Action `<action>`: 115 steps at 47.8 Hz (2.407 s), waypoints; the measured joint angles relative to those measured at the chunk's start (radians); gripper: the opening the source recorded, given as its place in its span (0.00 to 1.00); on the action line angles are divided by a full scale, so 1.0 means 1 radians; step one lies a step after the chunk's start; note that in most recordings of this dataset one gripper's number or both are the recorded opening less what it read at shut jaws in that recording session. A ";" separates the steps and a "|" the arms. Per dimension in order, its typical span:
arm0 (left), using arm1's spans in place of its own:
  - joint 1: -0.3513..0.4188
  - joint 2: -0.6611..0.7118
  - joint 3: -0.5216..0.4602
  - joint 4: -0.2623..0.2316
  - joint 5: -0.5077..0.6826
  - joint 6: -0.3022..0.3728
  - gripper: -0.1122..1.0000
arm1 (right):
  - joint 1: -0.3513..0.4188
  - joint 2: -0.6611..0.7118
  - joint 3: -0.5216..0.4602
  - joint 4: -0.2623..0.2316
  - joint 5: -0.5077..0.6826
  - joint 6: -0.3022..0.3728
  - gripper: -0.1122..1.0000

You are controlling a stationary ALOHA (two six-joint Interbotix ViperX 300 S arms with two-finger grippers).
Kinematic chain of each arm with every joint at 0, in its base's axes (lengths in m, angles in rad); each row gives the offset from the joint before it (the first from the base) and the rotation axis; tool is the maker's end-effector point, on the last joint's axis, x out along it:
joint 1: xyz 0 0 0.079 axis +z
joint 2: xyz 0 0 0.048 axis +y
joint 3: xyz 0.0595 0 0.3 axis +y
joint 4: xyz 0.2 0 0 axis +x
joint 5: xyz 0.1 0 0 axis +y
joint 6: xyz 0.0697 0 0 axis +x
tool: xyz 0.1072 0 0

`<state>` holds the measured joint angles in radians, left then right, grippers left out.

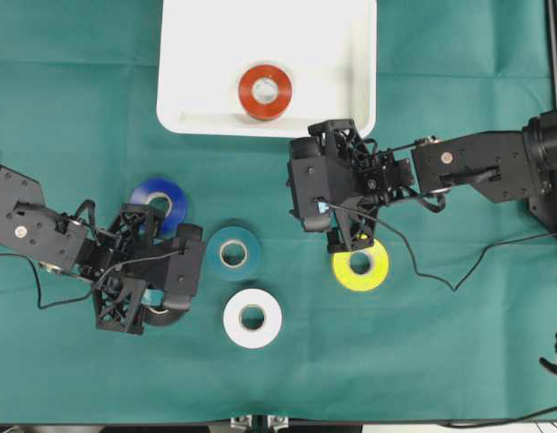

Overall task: Put the tape alternately from left to right into the white case.
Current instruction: 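Lower the left gripper onto the black tape roll and grasp it, then lift the black roll and carry it to the white tray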

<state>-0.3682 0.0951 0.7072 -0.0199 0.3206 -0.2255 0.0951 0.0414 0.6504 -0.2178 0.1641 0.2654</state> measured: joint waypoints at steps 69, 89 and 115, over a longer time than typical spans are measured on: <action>0.391 -0.212 -0.015 -0.002 0.086 0.094 0.07 | -0.002 0.000 0.000 -0.002 0.000 0.000 0.64; 0.537 -0.209 -0.034 0.000 0.034 0.310 0.07 | 0.000 0.000 -0.002 0.000 0.000 0.002 0.63; 0.744 -0.064 -0.147 0.000 -0.018 0.459 0.07 | -0.002 0.000 0.000 0.000 -0.005 0.043 0.64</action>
<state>0.3758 0.0307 0.5599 -0.0199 0.3022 0.2332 0.0936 0.0414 0.6504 -0.2178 0.1595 0.3083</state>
